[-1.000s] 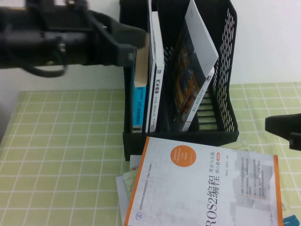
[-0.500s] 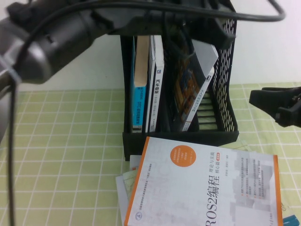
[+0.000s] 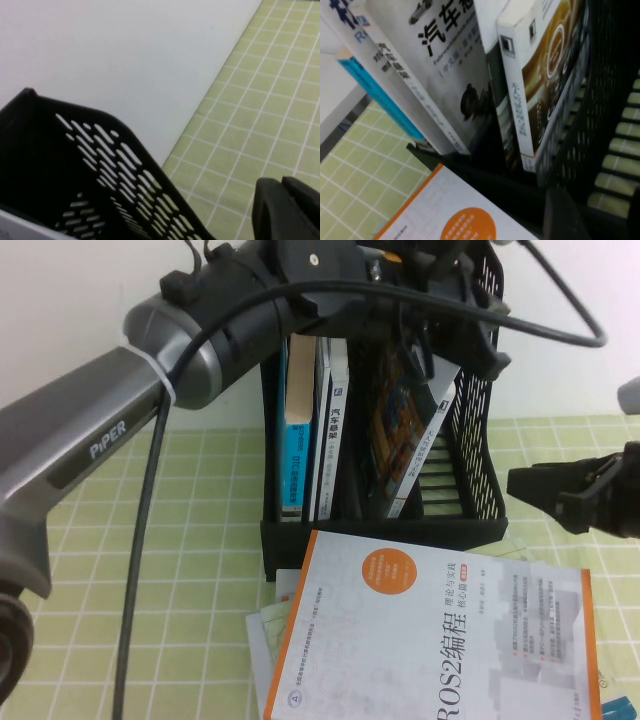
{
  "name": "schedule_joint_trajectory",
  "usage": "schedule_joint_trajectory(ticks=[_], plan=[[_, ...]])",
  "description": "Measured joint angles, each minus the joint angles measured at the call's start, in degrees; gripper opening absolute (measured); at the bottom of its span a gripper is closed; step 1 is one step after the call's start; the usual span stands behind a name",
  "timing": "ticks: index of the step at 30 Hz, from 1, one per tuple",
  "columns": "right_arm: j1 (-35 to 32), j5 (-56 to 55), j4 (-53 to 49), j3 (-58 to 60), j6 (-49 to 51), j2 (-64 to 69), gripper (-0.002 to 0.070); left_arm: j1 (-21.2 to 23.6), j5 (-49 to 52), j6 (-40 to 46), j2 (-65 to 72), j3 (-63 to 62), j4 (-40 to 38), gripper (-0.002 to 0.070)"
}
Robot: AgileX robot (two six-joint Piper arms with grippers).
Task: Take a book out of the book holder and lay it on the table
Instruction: Hold the bookshelf, then pick up the right side book from the book shelf
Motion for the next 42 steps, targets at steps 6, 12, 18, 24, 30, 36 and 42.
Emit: schedule_joint_trajectory(ticks=[6, 12, 18, 24, 30, 36, 42], plan=[[0.0, 5.1, 0.0, -0.9, -6.5, 2.9, 0.0288, 2.9, 3.1, -0.4, -0.7, 0.0, 2.2, -0.0003], [0.5, 7.7, 0.0, -5.9, -7.5, 7.5, 0.0343, 5.3, 6.2, -3.4, -2.5, 0.0, 5.3, -0.0003], [6.3, 3.0, 0.0, -12.7, -7.3, 12.6, 0.0361, 5.8, 6.7, -5.9, -2.5, -0.4, 7.5, -0.0003], [11.3, -4.5, 0.1, -17.5, -5.3, 16.4, 0.0365, 5.8, 6.7, -6.3, -2.5, -0.4, 7.9, -0.0003], [13.0, -10.7, 0.3, -22.4, -1.9, 21.0, 0.0365, 5.9, 6.7, -7.6, -2.5, -0.4, 7.9, -0.0003], [13.0, -11.4, 0.4, -28.1, -1.6, 25.1, 0.0246, 5.9, 7.2, -7.8, -2.6, -0.5, 8.6, -0.0003], [13.0, -10.4, 0.0, -28.5, -1.7, 23.6, 0.0118, 7.1, 13.4, -9.8, -5.2, -0.5, 9.9, -0.0003]])
